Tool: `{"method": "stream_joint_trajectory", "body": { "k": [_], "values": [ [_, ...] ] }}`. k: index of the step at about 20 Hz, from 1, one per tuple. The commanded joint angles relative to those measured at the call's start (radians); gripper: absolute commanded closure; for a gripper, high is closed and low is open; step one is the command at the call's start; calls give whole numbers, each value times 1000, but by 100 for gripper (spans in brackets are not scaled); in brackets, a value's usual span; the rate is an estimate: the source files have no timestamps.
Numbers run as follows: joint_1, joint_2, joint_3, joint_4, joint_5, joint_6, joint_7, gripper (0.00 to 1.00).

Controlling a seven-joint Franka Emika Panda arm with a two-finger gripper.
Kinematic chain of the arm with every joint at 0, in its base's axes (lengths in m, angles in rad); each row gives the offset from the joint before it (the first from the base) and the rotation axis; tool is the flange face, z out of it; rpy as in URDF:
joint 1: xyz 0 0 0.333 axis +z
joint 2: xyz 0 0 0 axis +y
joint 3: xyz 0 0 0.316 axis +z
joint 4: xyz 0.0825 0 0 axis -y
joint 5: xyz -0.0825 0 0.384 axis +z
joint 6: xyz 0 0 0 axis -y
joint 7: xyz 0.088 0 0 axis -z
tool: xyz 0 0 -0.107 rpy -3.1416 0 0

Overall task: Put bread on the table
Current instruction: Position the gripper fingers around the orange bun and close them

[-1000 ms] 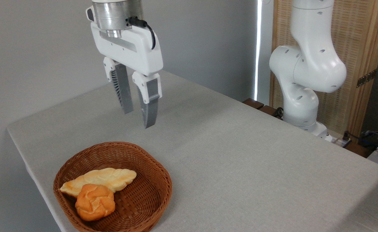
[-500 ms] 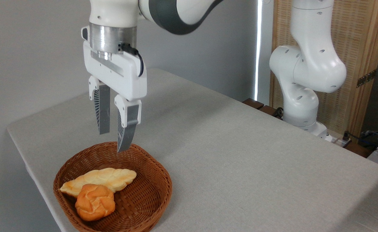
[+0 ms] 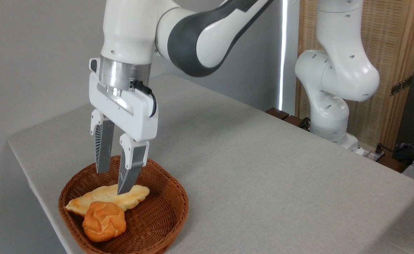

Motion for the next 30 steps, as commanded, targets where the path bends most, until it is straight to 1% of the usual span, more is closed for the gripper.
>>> {"method": "stream_joint_trajectory", "body": {
  "k": [1, 5, 10, 13, 17, 20, 25, 28, 30],
  "values": [
    [25, 29, 9, -6, -15, 46, 20, 0],
    [28, 87, 6, -6, -10, 108, 20, 0],
    [28, 116, -1, -6, -12, 122, 18, 0],
    [28, 121, -4, -6, -24, 150, 17, 0],
    [28, 119, -4, -4, -27, 150, 9, 0],
    [28, 121, -7, -6, -59, 150, 7, 0],
    [28, 129, -11, -7, -62, 150, 9, 0],
    [28, 136, -17, -7, -87, 152, 9, 0],
    [28, 144, -24, -7, -90, 153, 10, 0]
  ]
}}
